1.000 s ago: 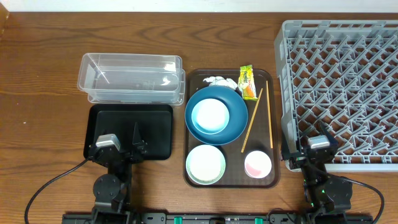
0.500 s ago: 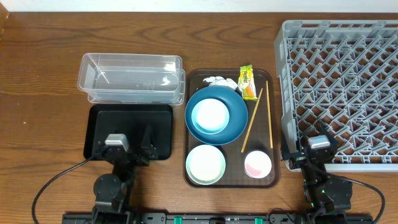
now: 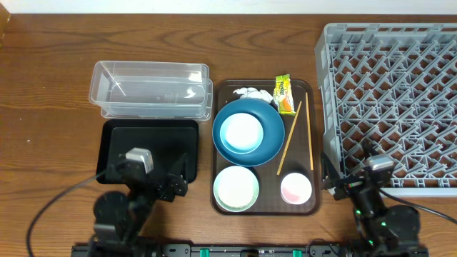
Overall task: Sort waste into correct bins and load items into the dishwasher rack
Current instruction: 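Reach the left gripper to the pink cup and grasp it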
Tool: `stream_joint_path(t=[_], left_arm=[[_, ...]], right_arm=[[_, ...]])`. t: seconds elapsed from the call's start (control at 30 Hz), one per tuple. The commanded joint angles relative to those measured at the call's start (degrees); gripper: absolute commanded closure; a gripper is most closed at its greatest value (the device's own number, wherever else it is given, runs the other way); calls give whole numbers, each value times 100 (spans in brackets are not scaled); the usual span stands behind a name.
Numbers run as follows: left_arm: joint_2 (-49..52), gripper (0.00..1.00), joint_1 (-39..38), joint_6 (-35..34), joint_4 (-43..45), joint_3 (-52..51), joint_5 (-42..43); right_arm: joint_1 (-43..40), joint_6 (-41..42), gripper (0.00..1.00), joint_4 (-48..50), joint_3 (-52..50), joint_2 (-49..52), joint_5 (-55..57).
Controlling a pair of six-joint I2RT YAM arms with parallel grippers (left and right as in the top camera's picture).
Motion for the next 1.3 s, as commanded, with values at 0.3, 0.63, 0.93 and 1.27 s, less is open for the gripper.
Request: stream_joint_path(t=[0.3,0.63,0.93,1.27], left_arm=[[3987,2,-234,-96,-2968,4570,1169],[4951,2,-1082,-133,-3536,4872,1875],[6035,6,-4096,-203,-3276,4868,-1038],[8002,17,-5174,-682,-1845,4868,-605]], right_arm=[[-42,101,1,-2710,2942,3167,-332],[-46,179,1,-2955,3335,4247,-979],[-330,1939,1,-2968,3335,4297,472],[-605,2031,1,-3329,3333,4297,455]])
